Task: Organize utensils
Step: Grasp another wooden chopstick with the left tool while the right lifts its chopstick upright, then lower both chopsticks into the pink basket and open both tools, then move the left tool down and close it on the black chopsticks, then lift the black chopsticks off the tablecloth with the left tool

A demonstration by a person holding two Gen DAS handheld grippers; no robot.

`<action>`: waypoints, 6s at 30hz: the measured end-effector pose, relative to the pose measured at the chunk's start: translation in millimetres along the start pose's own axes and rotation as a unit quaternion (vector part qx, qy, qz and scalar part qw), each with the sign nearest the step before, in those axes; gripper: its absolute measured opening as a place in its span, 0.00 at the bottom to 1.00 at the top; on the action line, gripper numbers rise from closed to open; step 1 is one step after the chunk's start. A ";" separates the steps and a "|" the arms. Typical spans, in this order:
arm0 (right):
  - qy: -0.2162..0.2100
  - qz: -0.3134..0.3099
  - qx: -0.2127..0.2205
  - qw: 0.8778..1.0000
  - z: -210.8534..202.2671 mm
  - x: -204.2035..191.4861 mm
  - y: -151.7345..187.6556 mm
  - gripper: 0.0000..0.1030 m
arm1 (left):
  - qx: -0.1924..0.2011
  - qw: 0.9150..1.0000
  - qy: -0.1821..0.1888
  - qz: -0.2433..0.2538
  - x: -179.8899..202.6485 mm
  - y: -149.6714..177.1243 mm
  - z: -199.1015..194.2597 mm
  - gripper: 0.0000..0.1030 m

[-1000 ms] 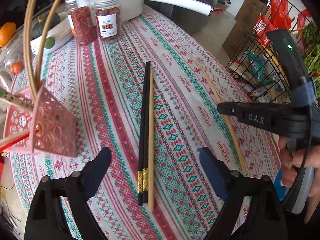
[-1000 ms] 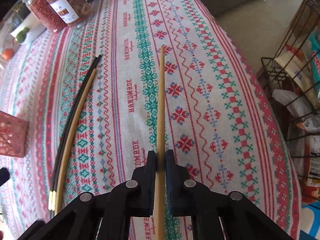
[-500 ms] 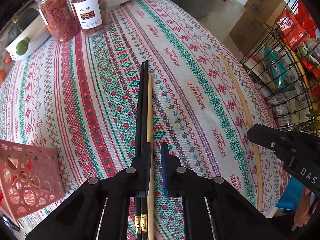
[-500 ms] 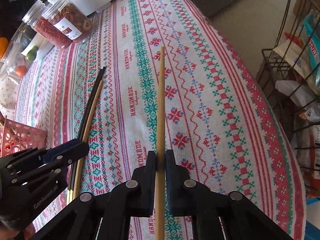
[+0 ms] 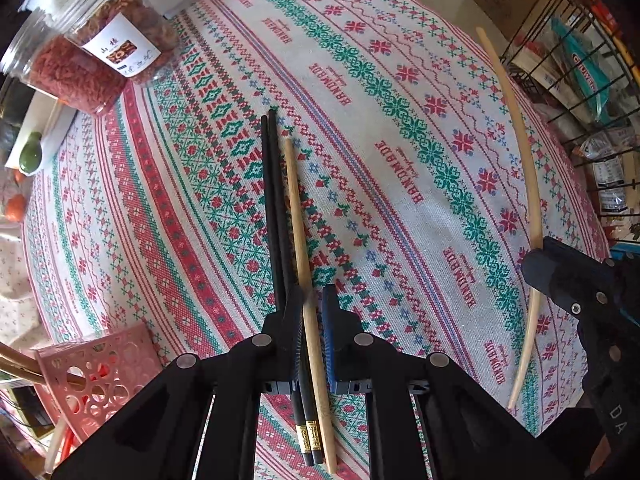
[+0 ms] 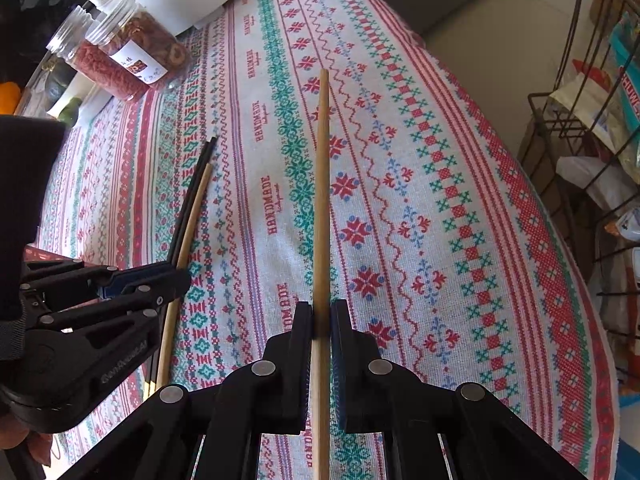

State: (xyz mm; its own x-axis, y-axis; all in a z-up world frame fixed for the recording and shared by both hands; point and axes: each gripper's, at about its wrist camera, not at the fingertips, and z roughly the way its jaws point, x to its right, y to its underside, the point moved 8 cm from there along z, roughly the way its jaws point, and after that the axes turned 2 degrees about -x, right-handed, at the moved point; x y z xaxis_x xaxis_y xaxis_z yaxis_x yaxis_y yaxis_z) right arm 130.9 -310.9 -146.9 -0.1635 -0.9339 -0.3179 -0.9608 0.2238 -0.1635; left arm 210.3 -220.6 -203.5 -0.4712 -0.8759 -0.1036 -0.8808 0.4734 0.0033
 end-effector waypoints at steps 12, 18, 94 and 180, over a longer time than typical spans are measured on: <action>-0.013 -0.006 0.029 0.999 -12.3 -7.7 -2.9 0.07 | 0.074 0.996 0.050 -0.014 -10.7 31.9 -12.3 0.07; -0.041 -0.014 0.072 0.996 -37.3 -25.1 -1.3 0.07 | 0.173 0.982 0.071 -0.015 -21.0 70.8 -70.6 0.07; -0.129 -0.163 0.357 0.911 -69.5 -282.2 -4.8 0.32 | 0.458 0.859 0.024 -0.227 -234.6 230.8 -191.5 0.65; -0.009 0.023 0.051 0.998 -48.7 -13.4 22.7 0.79 | 0.068 0.993 0.076 -0.062 -25.1 5.2 3.8 0.11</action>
State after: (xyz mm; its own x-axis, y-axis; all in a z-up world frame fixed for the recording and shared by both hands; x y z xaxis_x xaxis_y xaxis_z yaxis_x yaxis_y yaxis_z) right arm 100.3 -306.8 -100.9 -0.2032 -0.9170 -0.3432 -0.9245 0.2951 -0.2412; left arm 217.8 -195.8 -204.7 -0.3698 -0.9273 0.0571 -0.9232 0.3598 -0.1353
